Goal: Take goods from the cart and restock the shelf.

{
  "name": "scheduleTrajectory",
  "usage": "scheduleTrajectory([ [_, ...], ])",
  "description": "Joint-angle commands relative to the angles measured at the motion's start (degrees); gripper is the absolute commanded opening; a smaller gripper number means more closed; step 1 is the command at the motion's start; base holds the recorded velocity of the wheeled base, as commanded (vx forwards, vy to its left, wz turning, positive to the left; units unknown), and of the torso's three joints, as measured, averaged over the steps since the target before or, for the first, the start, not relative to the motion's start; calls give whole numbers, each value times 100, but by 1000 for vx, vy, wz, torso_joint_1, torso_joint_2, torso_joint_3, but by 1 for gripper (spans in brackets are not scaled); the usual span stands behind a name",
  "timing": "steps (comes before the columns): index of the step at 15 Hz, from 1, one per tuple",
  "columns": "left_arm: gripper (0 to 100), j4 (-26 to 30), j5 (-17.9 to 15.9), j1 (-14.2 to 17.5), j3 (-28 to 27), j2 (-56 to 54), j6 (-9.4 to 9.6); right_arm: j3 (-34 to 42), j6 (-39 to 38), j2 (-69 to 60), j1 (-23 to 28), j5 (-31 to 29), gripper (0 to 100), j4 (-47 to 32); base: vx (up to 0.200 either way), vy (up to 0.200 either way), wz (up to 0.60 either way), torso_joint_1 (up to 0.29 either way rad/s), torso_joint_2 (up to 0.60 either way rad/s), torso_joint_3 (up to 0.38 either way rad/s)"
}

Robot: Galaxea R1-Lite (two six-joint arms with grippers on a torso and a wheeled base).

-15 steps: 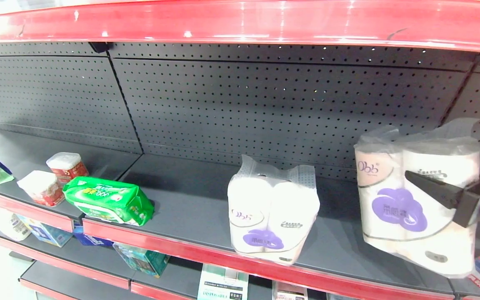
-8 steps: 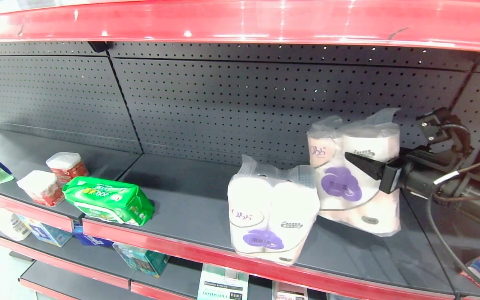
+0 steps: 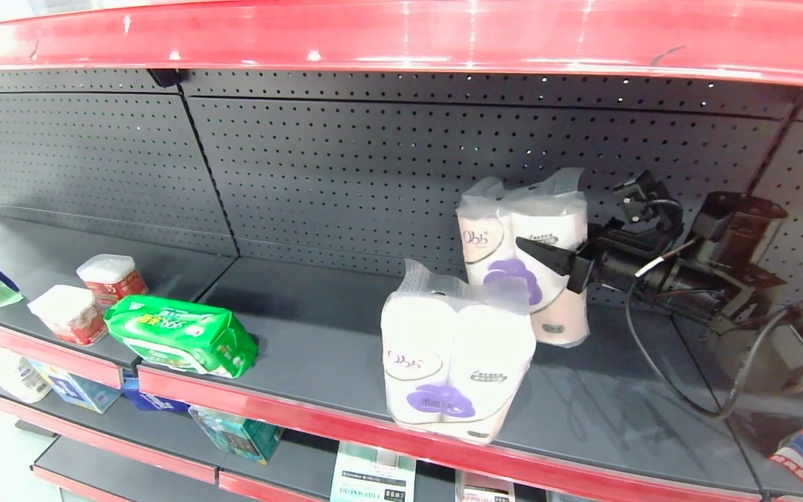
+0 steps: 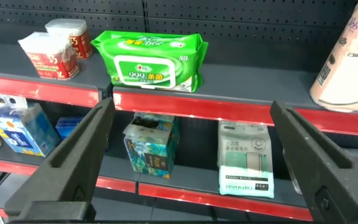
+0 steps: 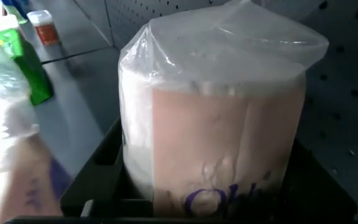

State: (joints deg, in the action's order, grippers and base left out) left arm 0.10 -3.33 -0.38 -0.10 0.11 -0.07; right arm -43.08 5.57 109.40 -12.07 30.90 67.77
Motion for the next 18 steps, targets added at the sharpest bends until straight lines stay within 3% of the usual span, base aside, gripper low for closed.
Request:
scheduleTrajectory([
  [1,100,-1,-1,3,1,-2,-1,-297,-3,714,-41,47,0,378,0,0,0,0,0,0],
  [4,100,-1,-1,3,1,-2,-1,-332,-3,855,-41,162,0,448,0,0,0,0,0,0],
  [11,100,-1,-1,3,1,-2,-1,37,717,846,530,1234,0,378,0,0,0,0,0,0],
  [14,100,-1,-1,3,1,-2,-1,502,990,671,671,1612,0,369,0,0,0,0,0,0],
  [15,100,-1,-1,3,1,-2,-1,678,1297,671,767,1981,0,369,0,0,0,0,0,0],
  [18,100,-1,-1,3,1,-2,-1,687,1508,750,838,2148,0,369,0,0,0,0,0,0],
])
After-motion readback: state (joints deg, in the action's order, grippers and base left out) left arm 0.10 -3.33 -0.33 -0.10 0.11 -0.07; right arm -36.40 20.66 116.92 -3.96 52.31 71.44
